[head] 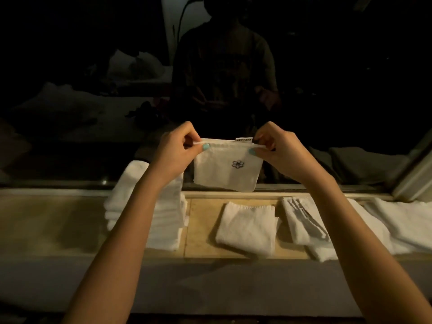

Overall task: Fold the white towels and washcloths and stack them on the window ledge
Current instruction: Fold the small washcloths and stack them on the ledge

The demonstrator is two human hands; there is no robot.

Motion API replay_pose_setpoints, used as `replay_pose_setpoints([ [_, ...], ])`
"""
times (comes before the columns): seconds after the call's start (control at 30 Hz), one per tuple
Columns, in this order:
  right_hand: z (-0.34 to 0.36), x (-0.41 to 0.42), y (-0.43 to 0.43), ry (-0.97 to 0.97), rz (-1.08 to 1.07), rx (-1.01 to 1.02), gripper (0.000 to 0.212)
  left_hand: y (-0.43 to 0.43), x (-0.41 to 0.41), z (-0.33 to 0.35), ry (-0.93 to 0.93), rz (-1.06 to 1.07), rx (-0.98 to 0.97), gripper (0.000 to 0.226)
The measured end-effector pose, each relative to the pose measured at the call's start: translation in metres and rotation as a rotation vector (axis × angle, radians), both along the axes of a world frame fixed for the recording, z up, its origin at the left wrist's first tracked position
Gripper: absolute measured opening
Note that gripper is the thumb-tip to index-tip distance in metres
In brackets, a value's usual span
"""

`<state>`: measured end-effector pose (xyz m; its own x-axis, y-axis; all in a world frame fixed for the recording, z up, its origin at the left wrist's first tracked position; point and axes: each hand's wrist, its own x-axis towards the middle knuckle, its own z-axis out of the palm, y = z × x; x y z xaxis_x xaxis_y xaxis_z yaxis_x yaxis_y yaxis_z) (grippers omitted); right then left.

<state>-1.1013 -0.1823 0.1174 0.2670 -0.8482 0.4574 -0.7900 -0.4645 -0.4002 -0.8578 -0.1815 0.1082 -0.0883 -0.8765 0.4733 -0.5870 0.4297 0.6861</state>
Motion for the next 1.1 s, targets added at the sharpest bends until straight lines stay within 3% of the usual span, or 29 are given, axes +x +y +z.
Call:
replay_pose_setpoints([
  [0.17, 0.01, 0.045, 0.003, 0.155, -0.07, -0.123, 0.026, -0.002, 0.048, 0.027, -0.037, -0.067, -0.11, 0.018],
  [0.33, 0.029, 0.108, 0.014, 0.117, -0.058, -0.157, 0.028, 0.008, 0.11, 0.05, -0.136, -0.113, -0.153, 0.014],
  [0.47, 0.038, 0.156, 0.027, -0.001, -0.01, -0.093, 0.025, 0.02, 0.158, 0.058, -0.118, -0.137, -0.146, 0.013],
  [0.8, -0.021, 0.223, 0.053, -0.223, 0.024, 0.13, 0.008, 0.046, 0.224, -0.003, -0.017, -0.191, 0.162, 0.014],
  [1.0, -0.039, 0.213, 0.051, -0.211, 0.138, 0.305, 0.033, 0.029, 0.217, -0.032, -0.067, -0.166, 0.213, 0.011],
  [1.1, -0.039, 0.207, 0.048, -0.229, 0.172, 0.372, 0.033, 0.019, 0.215, -0.036, -0.082, -0.169, 0.219, 0.012],
])
